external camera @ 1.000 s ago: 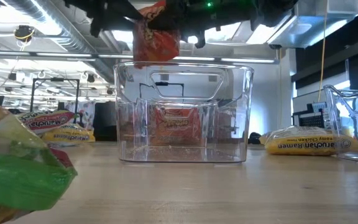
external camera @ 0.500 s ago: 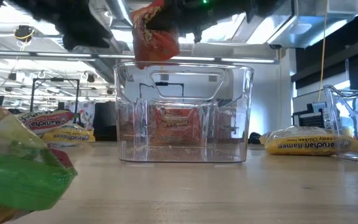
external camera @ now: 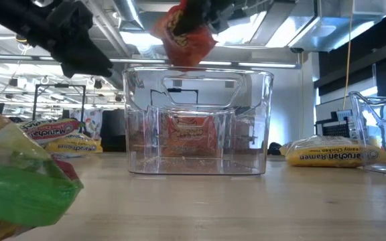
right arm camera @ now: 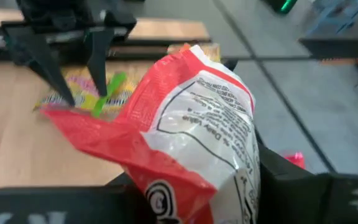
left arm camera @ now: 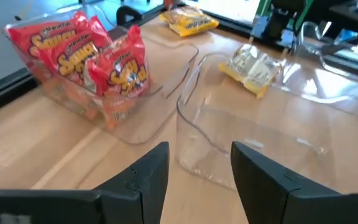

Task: Sort Maruchan noodles
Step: Put the orange noodle pack into the top transparent bin

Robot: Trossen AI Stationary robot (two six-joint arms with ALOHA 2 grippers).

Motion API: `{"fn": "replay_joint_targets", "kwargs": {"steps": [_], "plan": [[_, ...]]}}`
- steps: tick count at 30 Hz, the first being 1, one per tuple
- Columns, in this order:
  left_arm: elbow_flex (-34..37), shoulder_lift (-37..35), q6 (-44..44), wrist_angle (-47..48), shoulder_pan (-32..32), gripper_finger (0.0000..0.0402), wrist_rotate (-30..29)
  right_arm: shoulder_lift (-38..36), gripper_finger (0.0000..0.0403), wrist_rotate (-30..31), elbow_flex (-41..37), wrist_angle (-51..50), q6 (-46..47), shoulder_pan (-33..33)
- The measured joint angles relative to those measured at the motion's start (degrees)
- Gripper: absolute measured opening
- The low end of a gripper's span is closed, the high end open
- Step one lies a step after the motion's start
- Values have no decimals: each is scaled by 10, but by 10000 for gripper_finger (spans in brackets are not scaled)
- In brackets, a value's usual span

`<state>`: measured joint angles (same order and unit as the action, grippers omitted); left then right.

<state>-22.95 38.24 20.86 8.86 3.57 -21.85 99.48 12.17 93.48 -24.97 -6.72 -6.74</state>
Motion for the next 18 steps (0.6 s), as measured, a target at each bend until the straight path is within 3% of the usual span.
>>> {"fn": "replay_joint_targets", "kwargs": {"steps": [5, 18], "plan": [[13, 1, 1, 1, 0, 166, -1, 0, 122, -49, 38, -58, -7, -26], [17, 0, 15, -11, 0, 166, -1, 32, 122, -219, 42, -106, -23, -139]]}}
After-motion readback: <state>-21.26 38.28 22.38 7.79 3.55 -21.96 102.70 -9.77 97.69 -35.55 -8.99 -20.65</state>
